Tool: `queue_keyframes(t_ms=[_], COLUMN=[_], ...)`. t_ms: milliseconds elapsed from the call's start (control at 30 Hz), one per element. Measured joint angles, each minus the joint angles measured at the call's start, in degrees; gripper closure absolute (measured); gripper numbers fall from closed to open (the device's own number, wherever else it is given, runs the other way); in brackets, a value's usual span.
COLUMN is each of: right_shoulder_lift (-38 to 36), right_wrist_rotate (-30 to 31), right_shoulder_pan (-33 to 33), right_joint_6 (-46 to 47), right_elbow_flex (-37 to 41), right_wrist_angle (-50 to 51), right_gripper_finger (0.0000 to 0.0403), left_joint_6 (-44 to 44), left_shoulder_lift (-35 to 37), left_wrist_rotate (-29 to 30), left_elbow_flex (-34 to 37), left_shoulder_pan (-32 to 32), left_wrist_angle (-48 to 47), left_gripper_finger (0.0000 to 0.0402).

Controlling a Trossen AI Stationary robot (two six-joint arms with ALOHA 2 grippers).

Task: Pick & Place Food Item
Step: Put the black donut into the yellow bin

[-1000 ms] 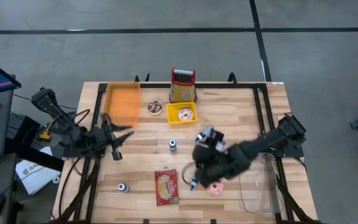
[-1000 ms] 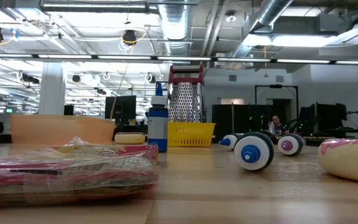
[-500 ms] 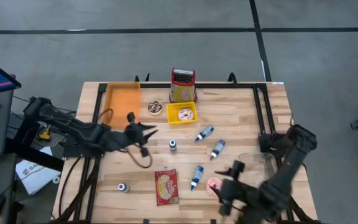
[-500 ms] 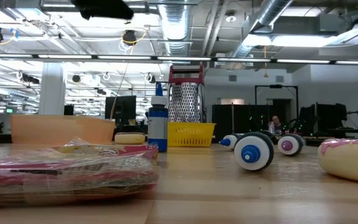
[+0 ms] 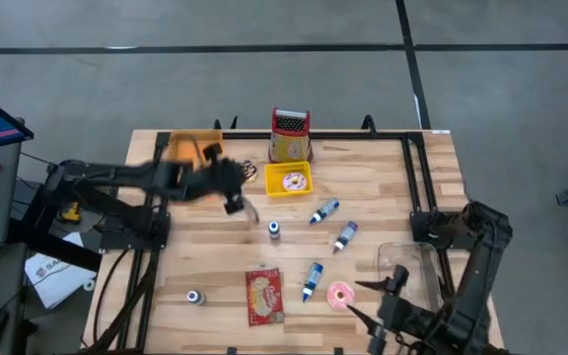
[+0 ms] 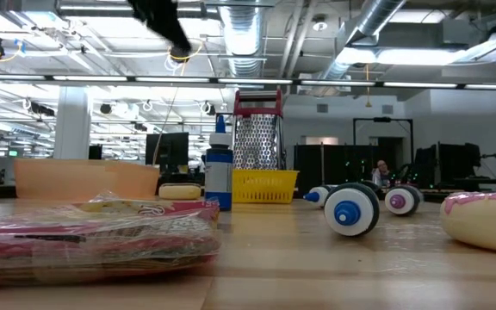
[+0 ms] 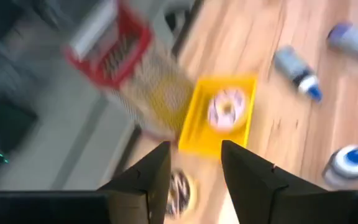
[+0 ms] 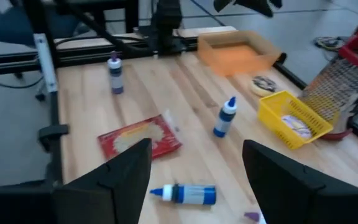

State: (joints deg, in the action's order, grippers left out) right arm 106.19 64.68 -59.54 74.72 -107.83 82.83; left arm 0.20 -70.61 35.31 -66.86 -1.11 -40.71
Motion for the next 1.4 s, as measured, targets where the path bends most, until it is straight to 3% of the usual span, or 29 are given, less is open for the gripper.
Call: queue_keyframes(t_ms=[133,200,300,567,767,1100,1400], right_shoulder_lift=[-0.07,-0.07,-0.11,-0.19,-0.17,-0.17,-0.17], right_wrist_rotate=[-1.6,-2.65,-3.28,-3.19,-2.61,-1.56,1.06], right_shoulder_pan=[3.07,4.04,4.78,4.47,2.03,-1.05,-2.4], right_joint_6=[-1.49,-1.55,-1.67,0.13,2.98,6.38,6.99], right_elbow_flex=[-0.33,-0.97,-1.68,-5.4,-6.86,-6.86,-6.87], right_wrist_angle=[0.32,0.91,1.83,5.87,7.16,7.19,7.11], right_gripper_finger=[0.0159,0.0159,0.0159,0.0159,0.0159,0.0159,0.0159], left_joint_6=[1.32,3.24,7.3,18.77,22.5,26.16,27.62], left_shoulder_lift=[-0.87,-2.47,-5.19,-17.86,-24.57,-26.03,-26.47], left_wrist_rotate=[-20.04,-24.26,-24.44,-24.18,-26.39,-30.36,-32.34], left_elbow_flex=[0.12,0.32,0.29,1.83,1.82,1.82,1.82], left_shoulder_pan=[17.26,23.96,28.51,22.68,21.74,25.6,26.61], left_wrist_angle=[-5.0,-8.09,-10.64,-12.13,-7.47,-1.39,-1.56], left_gripper_finger=[0.0243,0.0236,0.0225,0.0229,0.0227,0.0191,0.0156])
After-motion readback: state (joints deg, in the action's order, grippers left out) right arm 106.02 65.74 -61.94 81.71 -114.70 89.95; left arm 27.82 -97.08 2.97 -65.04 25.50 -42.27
